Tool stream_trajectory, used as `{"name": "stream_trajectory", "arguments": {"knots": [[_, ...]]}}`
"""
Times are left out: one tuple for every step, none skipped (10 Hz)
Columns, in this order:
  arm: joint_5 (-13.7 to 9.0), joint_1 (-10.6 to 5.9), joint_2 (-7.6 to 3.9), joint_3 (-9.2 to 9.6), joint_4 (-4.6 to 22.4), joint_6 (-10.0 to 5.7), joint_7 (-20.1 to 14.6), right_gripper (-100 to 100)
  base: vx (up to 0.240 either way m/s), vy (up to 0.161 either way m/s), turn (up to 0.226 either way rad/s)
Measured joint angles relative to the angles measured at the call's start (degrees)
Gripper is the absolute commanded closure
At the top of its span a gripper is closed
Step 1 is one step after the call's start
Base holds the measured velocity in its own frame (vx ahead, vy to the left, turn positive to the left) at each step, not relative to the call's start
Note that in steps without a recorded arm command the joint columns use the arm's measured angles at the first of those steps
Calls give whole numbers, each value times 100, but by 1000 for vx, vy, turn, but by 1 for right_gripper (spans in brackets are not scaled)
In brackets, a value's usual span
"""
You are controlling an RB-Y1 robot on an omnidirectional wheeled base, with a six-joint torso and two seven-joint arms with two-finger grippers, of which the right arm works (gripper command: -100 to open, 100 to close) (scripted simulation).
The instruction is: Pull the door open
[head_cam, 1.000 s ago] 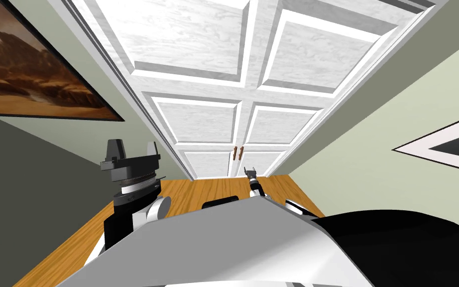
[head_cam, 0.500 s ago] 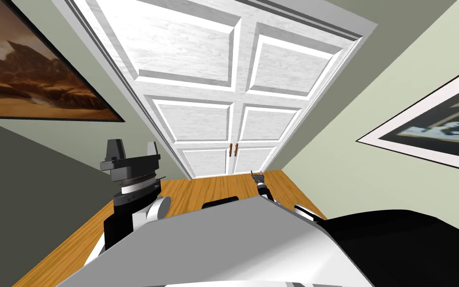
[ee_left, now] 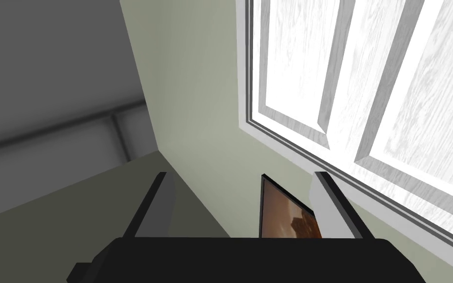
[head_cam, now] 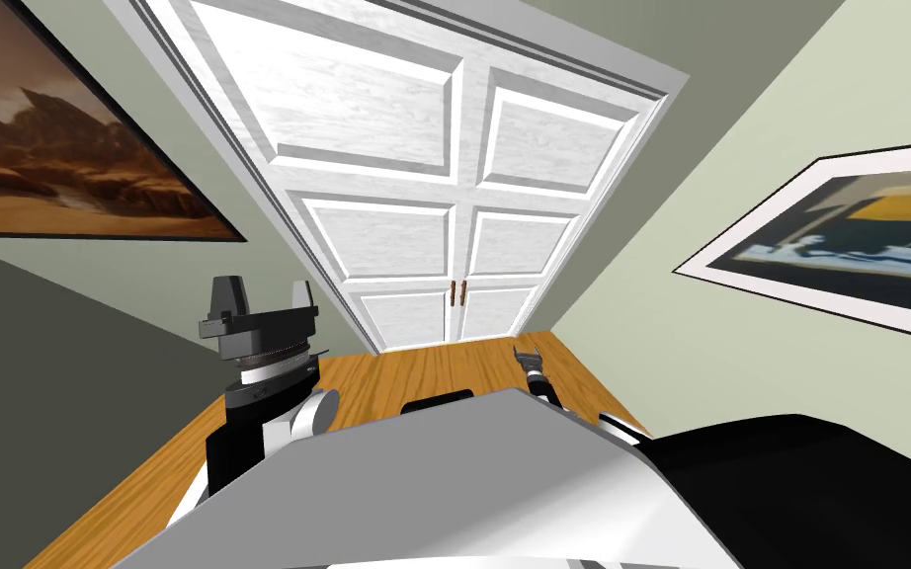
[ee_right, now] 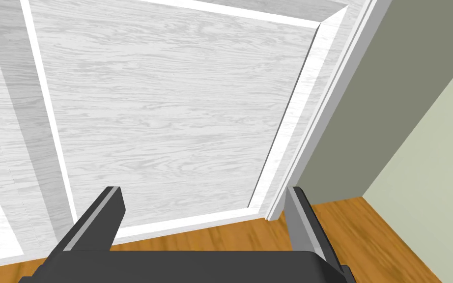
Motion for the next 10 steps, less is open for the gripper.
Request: {"name": "stream_trajectory", "arguments": {"knots": [[-33,93,-72,-41,-111,12,25,-100,29,10,8],[26,-50,-52,-6,384,-61,-195,-100,40,8,5],[-37,93,-154,-88,269,-37,-164,-100,28,2,-7],[-79,179,-209,-137,83,16,-48,-100,131,26,119],[-73,165,-223,-149,67,20,-64,-100,166,13,105],[-70,143,-220,-160,43,18,-87,-100,187,-12,83],[-79,137,-232,-181,-64,42,-66,-100,200,-16,108],[-59,79,-195,-168,-53,41,-82,-100,193,20,130],[8,-70,-123,-105,149,-9,-218,-100,120,36,36],[-19,-36,-144,-138,-21,19,-177,-100,111,29,74]]}}
